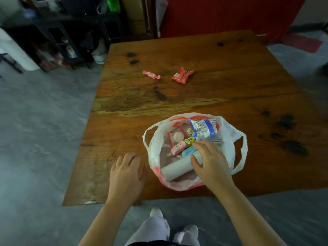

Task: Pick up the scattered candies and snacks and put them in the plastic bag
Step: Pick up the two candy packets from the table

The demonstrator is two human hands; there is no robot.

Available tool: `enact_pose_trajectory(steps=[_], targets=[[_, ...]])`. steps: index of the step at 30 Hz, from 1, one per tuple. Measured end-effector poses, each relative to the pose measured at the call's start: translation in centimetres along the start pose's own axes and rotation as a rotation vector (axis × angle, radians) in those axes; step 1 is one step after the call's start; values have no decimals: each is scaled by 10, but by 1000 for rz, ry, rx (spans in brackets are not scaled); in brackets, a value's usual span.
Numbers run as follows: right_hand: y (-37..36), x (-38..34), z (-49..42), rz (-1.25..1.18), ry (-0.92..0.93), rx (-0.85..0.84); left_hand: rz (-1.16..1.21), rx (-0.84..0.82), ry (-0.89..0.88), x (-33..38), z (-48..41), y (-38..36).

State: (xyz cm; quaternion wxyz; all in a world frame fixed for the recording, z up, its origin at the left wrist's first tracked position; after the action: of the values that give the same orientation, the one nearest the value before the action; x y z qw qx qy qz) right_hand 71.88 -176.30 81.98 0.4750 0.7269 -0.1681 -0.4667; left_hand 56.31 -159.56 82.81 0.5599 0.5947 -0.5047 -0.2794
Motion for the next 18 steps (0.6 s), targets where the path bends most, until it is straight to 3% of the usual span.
enact_pose_trajectory(steps=[10, 18], targets=[[-30, -95, 57, 26, 139, 8, 35, 139, 54, -50, 63, 43], [-101, -208, 121, 63, 128, -129, 54, 183, 120, -150, 149, 91]])
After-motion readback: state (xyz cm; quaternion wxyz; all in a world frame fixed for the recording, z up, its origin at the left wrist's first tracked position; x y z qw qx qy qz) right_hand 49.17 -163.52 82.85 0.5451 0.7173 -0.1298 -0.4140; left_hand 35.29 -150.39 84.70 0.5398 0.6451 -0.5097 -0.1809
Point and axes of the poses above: each hand's wrist, its own z-axis away from the middle knuckle, its own y-axis out of the back of the hand, x = y × z, the point moved 2 cm from there along -z, towards the middle knuckle, and after that the axes turned 11 degrees about -y, right-handed, at the moved point
